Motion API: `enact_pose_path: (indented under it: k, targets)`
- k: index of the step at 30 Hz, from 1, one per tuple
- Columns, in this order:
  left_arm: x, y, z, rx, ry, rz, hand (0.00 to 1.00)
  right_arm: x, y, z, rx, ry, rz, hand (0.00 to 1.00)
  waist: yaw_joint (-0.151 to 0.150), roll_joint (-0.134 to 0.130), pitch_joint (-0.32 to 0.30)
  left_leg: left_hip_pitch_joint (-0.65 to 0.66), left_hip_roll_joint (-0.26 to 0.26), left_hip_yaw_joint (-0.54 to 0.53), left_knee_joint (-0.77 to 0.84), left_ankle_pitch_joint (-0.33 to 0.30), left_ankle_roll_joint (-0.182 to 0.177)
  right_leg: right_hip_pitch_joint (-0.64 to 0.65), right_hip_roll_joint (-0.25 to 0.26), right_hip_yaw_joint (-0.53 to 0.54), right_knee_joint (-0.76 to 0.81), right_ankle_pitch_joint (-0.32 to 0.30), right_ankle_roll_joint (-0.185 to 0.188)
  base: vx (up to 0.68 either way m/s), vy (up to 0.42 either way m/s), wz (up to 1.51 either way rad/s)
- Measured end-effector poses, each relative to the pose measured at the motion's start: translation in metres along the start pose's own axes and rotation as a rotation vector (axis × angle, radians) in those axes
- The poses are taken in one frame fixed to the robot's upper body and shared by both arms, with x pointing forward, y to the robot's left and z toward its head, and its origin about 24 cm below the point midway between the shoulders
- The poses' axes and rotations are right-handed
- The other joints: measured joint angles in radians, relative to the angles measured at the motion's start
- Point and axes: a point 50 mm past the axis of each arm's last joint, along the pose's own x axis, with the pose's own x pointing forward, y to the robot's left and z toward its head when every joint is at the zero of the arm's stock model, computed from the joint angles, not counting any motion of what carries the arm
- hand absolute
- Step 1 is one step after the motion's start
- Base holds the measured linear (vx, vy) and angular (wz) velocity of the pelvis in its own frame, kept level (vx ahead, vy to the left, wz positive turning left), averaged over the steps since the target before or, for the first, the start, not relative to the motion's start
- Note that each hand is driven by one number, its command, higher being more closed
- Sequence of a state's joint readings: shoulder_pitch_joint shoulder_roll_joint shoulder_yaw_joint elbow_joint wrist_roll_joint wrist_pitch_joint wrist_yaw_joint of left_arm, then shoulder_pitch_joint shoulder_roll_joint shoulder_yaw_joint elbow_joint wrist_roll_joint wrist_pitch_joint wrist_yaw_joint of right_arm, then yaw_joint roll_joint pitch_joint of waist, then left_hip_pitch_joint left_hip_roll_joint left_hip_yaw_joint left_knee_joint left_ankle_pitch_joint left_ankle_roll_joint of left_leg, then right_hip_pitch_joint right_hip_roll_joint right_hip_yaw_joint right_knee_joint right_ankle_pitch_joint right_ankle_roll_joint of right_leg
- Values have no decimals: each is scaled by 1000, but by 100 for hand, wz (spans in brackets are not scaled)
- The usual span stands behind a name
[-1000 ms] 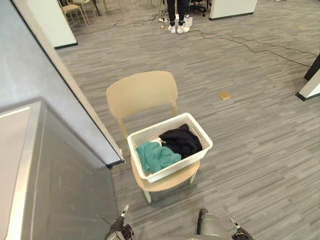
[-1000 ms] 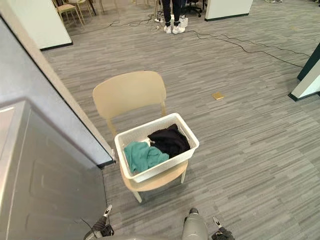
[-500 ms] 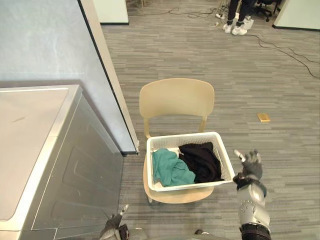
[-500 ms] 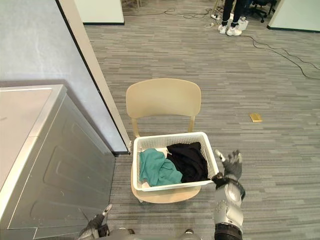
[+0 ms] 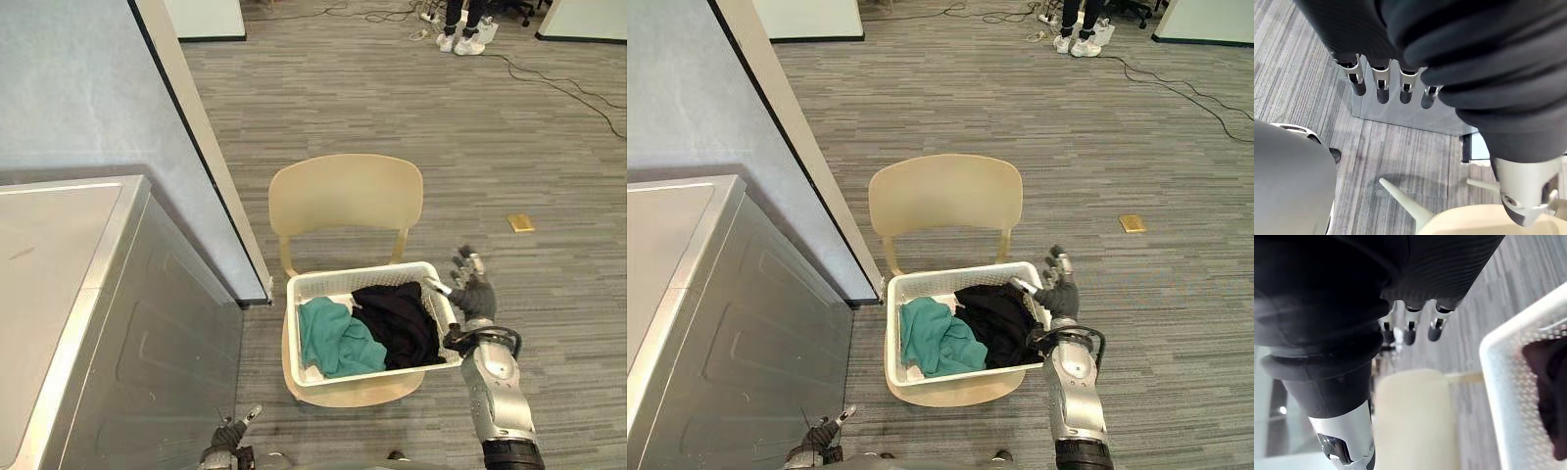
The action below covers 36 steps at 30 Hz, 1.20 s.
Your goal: Pick up the laundry basket with both hands and put the clothes into the washing machine.
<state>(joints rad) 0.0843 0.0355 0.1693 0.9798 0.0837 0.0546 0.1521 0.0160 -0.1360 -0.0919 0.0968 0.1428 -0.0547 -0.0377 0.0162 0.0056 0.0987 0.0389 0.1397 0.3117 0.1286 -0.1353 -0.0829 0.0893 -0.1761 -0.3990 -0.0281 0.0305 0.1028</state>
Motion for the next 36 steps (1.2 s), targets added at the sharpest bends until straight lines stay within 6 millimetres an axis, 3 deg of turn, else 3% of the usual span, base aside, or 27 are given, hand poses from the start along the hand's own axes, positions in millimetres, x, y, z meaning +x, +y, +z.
enact_pose_path:
  k: [6,9,10,11,12,13,14,16,21,25,28,36]
  targets:
    - [3,-4,17,103,-55,-34,0,16,22,-12,-173,82,187,0,5,-1,46,-35,1,-12,8,2,2,-26,-3,-7,-1,43,-7,-23,6,6]
    - [6,-9,44,168,-124,-44,0,32,40,3,-267,31,293,0,26,-5,114,-121,20,-23,169,1,2,-74,-27,-12,87,43,-7,-62,20,7]
    - [7,-10,60,173,-166,-41,0,39,47,14,-300,-12,325,0,29,-7,159,-220,37,-42,359,2,7,-89,-44,-13,139,42,-8,-79,71,24]
    - [7,-12,70,176,-193,-42,0,44,53,21,-309,-36,341,0,28,-13,189,-287,38,-66,419,-40,11,-97,-57,-12,169,36,-12,-106,131,37]
    - [6,-19,84,203,-233,-55,0,53,55,32,-355,-69,358,0,26,12,204,-309,18,-107,260,-32,39,-136,-69,-16,244,22,-4,-79,188,14]
    - [4,-26,91,234,-263,-66,0,57,58,40,-377,-95,374,0,35,28,223,-327,32,-104,246,22,75,-174,-69,-10,348,-35,40,-69,203,25]
    - [5,-24,100,247,-288,-53,0,58,62,43,-372,-108,383,0,36,-2,241,-357,12,-106,310,17,83,-194,-108,-8,406,-95,40,-26,138,24]
    - [4,-21,113,251,-327,-37,0,58,68,42,-382,-107,422,0,56,-16,256,-412,11,-120,422,-29,98,-202,-126,-9,457,-152,30,-19,28,32]
    - [3,-21,116,275,-343,-27,0,55,76,38,-401,-93,476,0,53,-8,266,-426,20,-136,552,-66,104,-188,-150,-9,558,-230,31,-81,-5,4]
    - [2,-26,119,308,-361,-44,0,56,69,31,-433,-61,466,0,53,-4,269,-432,20,-156,616,-139,86,-200,-176,-7,668,-349,60,-163,-57,9]
    - [1,-26,119,306,-364,-46,0,56,66,22,-469,-26,468,0,52,4,274,-453,34,-174,665,-159,70,-229,-181,6,756,-401,59,-234,-64,9]
    - [1,-25,121,267,-364,-47,0,54,66,15,-543,-3,504,0,51,11,276,-501,50,-173,708,-153,61,-306,-187,48,842,-414,46,-138,-36,-6]
